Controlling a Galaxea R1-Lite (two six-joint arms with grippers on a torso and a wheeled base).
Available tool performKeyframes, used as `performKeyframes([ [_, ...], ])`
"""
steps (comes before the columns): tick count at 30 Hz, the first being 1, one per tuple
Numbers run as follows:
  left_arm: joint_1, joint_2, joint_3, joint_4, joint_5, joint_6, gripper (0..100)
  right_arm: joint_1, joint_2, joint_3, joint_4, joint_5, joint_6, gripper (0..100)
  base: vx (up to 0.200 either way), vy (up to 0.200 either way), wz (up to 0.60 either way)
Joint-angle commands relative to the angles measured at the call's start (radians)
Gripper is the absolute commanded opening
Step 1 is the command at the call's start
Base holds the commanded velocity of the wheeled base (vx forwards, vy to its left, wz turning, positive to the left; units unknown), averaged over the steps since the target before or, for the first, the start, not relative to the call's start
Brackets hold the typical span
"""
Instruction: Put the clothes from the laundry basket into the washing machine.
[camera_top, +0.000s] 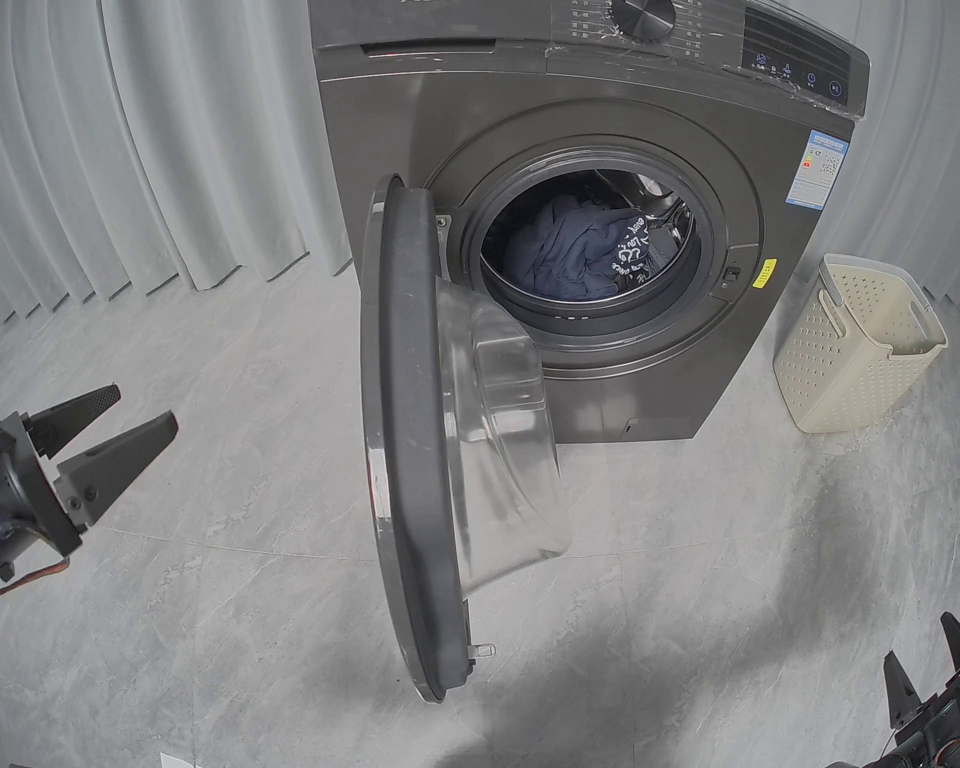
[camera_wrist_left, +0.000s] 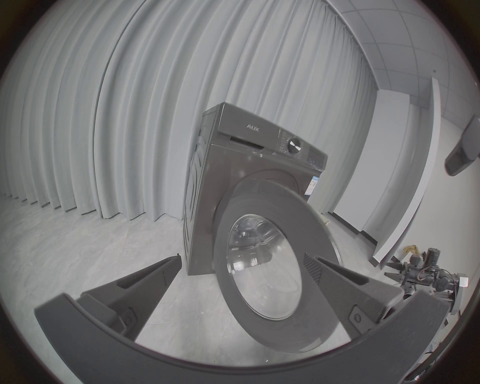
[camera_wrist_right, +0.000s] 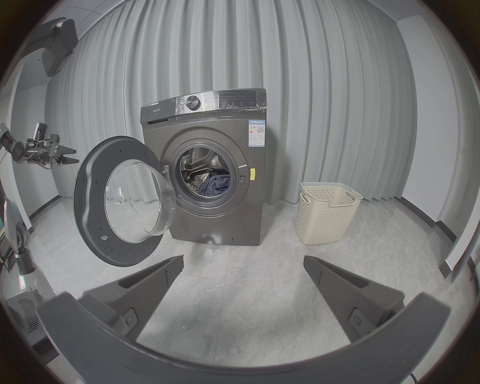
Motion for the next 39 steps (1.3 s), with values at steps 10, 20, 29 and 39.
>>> performKeyframes([
  [10, -0.187, 0.694, -0.294, -0.267, 0.045, 0.028, 100, 0.001, 0.003, 0.018, -0.001, 0.001, -0.001, 100, 0.0, 0.0, 0.0],
  [20, -0.325, 0.857, -0.565, -0.254, 0.054, -0.029, 100, -0.001, 0.005, 0.018, -0.001, 0.002, -0.001, 100, 0.0, 0.0, 0.0],
  [29, -0.388, 1.239, -1.24, -0.027, 0.287, -0.123, 100, -0.001, 0.003, 0.018, 0.001, -0.004, 0.01, 100, 0.0, 0.0, 0.0],
  [39, -0.382, 0.82, -0.867, 0.075, 0.312, -0.173, 100, 0.001, 0.003, 0.018, -0.001, 0.001, 0.001, 100, 0.0, 0.0, 0.0],
])
